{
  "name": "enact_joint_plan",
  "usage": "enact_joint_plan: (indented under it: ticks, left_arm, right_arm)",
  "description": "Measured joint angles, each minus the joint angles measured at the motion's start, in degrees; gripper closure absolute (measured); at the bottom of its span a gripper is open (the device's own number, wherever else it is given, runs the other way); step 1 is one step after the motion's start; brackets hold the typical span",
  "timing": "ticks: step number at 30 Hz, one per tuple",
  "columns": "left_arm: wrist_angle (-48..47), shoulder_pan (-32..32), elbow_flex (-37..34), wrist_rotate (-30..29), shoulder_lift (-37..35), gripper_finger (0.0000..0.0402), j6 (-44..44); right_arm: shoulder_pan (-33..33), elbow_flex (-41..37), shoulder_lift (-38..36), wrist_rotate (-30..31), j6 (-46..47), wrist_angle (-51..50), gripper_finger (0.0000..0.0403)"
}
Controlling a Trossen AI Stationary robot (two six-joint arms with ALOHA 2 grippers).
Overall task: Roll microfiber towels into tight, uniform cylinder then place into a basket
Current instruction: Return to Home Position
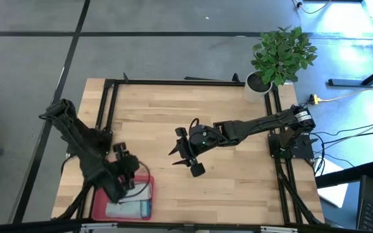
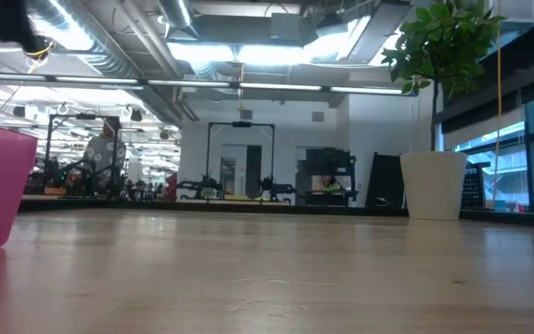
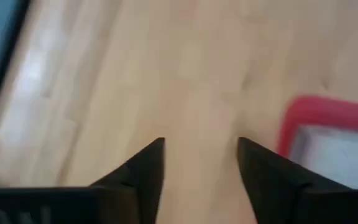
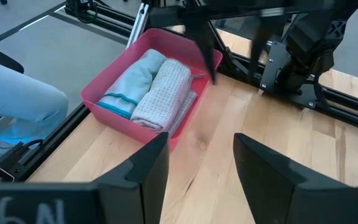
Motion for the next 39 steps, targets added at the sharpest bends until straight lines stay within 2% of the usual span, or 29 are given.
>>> enact_joint_plan:
  ticks: [7, 13, 15, 18, 20, 23, 25, 29, 33, 36, 39]
  left_arm:
    - [4.53, 6.06, 0.0, -4.61, -5.32, 0.0316, 11.27]
    - [7.42, 6.68, 0.0, -12.07, -10.68, 0.0394, 17.59]
    - [7.46, 6.69, 0.0, -14.47, -12.22, 0.0395, 18.16]
    - [7.53, 6.53, 0.0, -16.18, -14.27, 0.0392, 21.26]
    - [8.23, 6.51, -0.02, -18.02, -15.11, 0.0397, 23.67]
    - [8.79, 6.71, -0.02, -19.67, -16.88, 0.04, 27.53]
    - [8.81, 6.69, -0.02, -19.84, -18.16, 0.0398, 29.25]
    - [9.26, 6.47, -0.02, -20.79, -21.31, 0.0401, 33.22]
    - [11.01, 5.97, -0.15, -21.31, -25.47, 0.0401, 37.88]
    - [16.17, 5.46, -2.45, -20.6, -29.94, 0.0401, 42.83]
    - [24.95, 5.16, -7.58, -16.8, -36.07, 0.0401, 48.14]
  right_arm:
    - [-0.01, 0.0, 0.0, 0.0, -0.02, 0.04, 0.0223]
    - [0.01, 0.0, 0.03, 0.01, 1.19, 1.05, 0.0224]
    - [-0.01, 0.0, 0.02, 1.69, 4.07, 0.94, 0.0232]
    - [0.01, -0.07, -0.58, 8.94, 5.74, 0.63, 0.0264]
    - [-0.02, -0.06, -1.85, 13.56, 5.59, 0.6, 0.0297]
    - [-0.1, 0.02, -4.29, 16.79, 4.28, -0.12, 0.0361]
    - [-0.05, 0.02, -6.43, 16.98, 2.27, -2.59, 0.0391]
    - [-0.01, 0.0, -12.41, 16.27, 1.42, -5.07, 0.0393]
    - [-0.32, -1.23, -19.06, 11.41, -0.75, -8.31, 0.0398]
    - [-0.4, -3.05, -23.88, 8.18, -1.31, -12.02, 0.0397]
    - [-0.4, -6.98, -29.22, 6.51, -0.89, -12.74, 0.0399]
